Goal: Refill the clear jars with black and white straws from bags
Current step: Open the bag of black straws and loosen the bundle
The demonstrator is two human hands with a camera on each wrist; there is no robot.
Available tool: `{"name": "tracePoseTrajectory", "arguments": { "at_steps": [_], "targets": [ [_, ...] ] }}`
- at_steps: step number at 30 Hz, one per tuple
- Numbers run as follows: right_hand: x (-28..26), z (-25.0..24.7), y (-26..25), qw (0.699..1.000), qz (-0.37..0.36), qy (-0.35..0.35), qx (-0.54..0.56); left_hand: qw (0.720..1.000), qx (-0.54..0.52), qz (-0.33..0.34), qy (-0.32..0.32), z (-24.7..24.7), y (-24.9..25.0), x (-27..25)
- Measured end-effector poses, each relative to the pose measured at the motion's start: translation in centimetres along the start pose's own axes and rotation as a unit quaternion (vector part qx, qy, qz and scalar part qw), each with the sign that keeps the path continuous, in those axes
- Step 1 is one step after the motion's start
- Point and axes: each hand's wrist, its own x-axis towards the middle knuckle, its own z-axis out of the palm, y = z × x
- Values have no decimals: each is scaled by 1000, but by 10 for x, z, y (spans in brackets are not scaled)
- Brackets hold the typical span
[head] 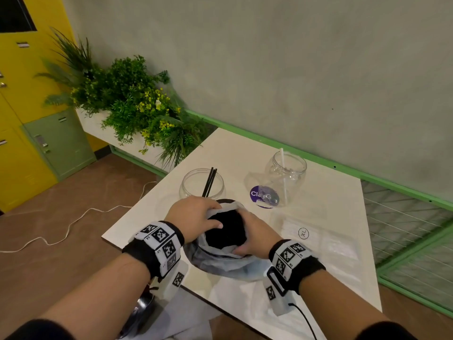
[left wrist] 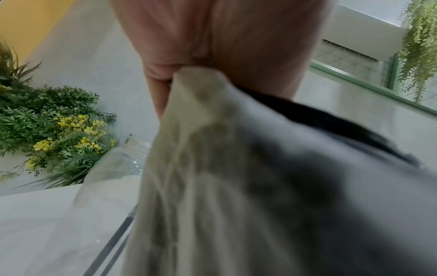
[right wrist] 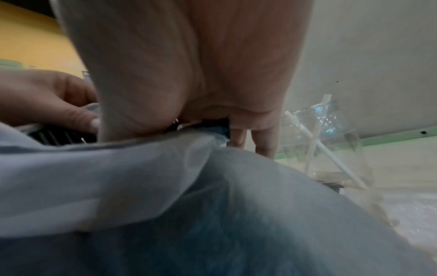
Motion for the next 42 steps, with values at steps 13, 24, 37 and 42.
{"name": "tracePoseTrajectory", "arguments": {
  "at_steps": [13,24,37,42],
  "targets": [
    [31,12,-33,996,-26,90,12,995,-88,-27,45,-43,-65,0],
    [23,19,-36,971,58,154,176,993,-65,-23,-98,-50,-96,23],
    [7,30,-32,956,115,186,197,995,8,66,-69,-59,-80,21],
    [8,34,-33,959,105,212,157,982,92,92,-134,-40,-77,15]
  ]
}}
